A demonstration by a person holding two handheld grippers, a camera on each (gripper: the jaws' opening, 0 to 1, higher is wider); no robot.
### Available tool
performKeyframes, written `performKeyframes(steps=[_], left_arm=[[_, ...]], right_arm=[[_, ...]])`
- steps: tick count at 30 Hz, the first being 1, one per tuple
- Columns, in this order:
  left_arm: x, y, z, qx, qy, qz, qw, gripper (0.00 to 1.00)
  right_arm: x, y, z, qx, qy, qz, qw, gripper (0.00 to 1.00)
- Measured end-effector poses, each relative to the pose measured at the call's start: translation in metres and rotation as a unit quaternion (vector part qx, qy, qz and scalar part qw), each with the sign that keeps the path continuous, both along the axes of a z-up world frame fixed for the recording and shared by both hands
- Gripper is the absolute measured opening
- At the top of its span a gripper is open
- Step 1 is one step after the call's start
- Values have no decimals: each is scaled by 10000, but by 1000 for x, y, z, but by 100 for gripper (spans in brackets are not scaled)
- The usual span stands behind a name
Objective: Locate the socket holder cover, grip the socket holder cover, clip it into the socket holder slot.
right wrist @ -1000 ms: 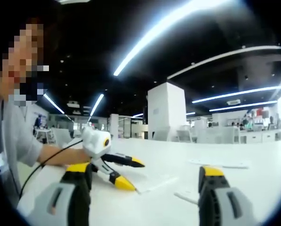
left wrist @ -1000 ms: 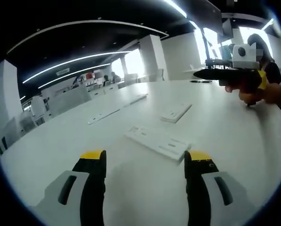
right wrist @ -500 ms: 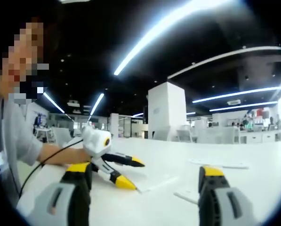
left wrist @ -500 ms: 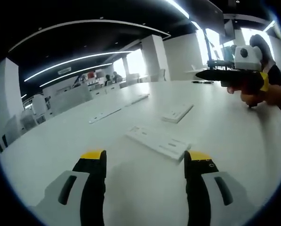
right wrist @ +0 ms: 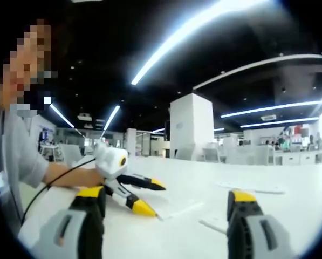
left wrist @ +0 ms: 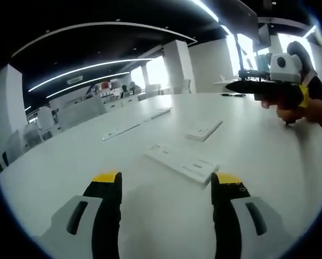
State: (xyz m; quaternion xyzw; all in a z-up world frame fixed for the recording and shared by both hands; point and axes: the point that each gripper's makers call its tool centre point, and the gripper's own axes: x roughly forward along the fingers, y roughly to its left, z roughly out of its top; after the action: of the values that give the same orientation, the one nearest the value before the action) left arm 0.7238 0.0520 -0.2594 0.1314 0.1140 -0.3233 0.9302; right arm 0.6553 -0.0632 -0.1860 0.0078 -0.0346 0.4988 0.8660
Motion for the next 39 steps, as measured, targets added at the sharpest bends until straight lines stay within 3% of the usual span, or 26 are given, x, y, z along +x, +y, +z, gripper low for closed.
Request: performKeyframes(steps=[39], left_arm=[[3, 2, 5, -38, -127, 77, 9999, 66]], right_arm=[[-5, 3, 0, 32, -2, 27, 10000, 94]])
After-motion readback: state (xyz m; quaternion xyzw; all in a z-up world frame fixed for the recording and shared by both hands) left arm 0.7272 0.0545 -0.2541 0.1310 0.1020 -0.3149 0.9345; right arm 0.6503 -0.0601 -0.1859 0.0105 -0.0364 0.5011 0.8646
